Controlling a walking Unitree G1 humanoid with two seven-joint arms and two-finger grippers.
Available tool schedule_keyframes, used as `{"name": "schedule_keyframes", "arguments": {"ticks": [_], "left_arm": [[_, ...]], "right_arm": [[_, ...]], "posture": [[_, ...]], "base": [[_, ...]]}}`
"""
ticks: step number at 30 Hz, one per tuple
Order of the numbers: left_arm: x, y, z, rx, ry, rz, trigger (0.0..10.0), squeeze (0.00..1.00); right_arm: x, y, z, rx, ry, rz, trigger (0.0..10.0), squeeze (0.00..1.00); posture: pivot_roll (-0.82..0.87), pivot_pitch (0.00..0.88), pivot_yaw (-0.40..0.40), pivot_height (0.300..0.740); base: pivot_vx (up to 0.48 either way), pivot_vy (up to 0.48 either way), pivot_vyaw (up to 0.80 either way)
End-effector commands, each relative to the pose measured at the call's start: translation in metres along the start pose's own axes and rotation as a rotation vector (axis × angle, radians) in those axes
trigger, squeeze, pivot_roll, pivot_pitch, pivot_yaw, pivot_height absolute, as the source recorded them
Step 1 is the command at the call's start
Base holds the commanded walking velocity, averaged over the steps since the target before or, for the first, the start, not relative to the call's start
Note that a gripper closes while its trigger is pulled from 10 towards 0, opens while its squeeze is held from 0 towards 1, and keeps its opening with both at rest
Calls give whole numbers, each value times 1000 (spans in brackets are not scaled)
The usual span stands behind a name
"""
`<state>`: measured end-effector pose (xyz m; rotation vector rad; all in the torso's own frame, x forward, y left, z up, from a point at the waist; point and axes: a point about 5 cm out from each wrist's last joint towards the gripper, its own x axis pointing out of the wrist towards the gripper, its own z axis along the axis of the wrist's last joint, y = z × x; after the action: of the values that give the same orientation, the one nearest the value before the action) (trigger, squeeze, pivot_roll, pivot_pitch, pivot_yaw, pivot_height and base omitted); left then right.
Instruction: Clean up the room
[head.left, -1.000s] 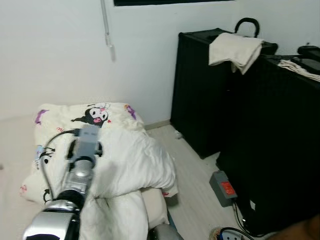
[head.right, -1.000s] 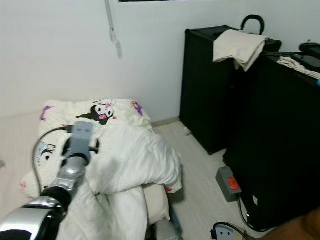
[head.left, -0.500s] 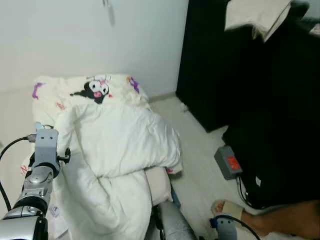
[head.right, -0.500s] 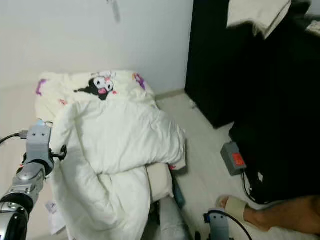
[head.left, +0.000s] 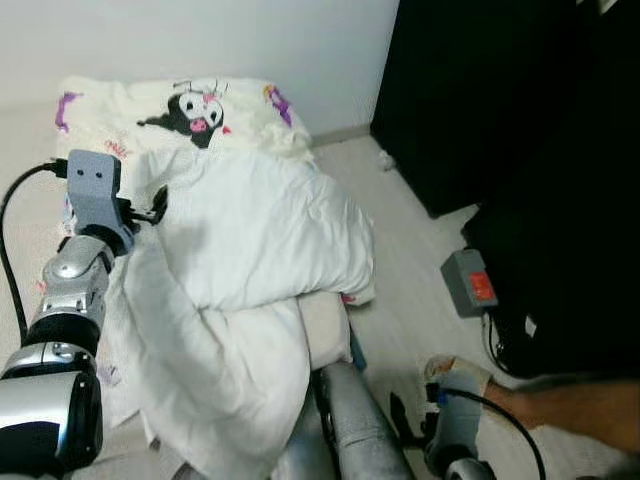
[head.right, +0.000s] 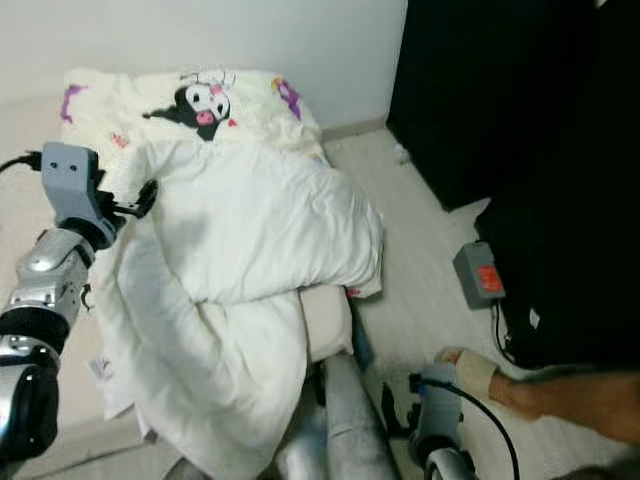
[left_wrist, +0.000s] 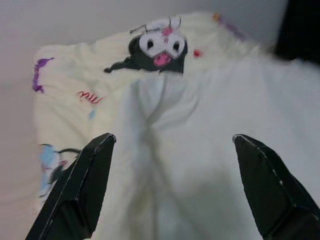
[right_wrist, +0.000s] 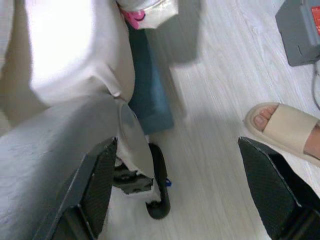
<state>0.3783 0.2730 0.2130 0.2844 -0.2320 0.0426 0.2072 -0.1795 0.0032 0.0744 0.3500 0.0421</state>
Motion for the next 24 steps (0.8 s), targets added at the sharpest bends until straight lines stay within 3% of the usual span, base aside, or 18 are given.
{"name": "schedule_keyframes", "arguments": {"ticks": [1, 4, 7, 10, 19, 24], "left_arm": [[0, 8, 3, 68, -5, 14, 10000, 0], [1, 10, 2, 97, 23, 35, 10000, 0], [1, 14, -7, 146, 110, 96, 10000, 0], [0, 14, -9, 139, 128, 107, 10000, 0], [-7, 2, -29, 150, 209, 92, 10000, 0], [-8, -3, -32, 161, 219, 90, 10000, 0]], "right_arm": [[-7, 31, -9, 51, 47, 133, 10000, 0], [-14, 37, -6, 59, 52, 156, 10000, 0], [-29, 42, -6, 57, 63, 180, 10000, 0], [-34, 42, -2, 59, 51, 183, 10000, 0], [-40, 49, 50, 102, -78, 207, 10000, 0], [-41, 53, 66, 114, -123, 226, 10000, 0]], "posture": [[-235, 480, 71, 626], [-235, 500, 77, 626], [-245, 521, 85, 626], [-246, 534, 88, 626], [-253, 576, 98, 626], [-259, 582, 97, 626]], "base": [[0, 0, 0], [0, 0, 0], [0, 0, 0], [0, 0, 0], [0, 0, 0], [0, 0, 0]]}}
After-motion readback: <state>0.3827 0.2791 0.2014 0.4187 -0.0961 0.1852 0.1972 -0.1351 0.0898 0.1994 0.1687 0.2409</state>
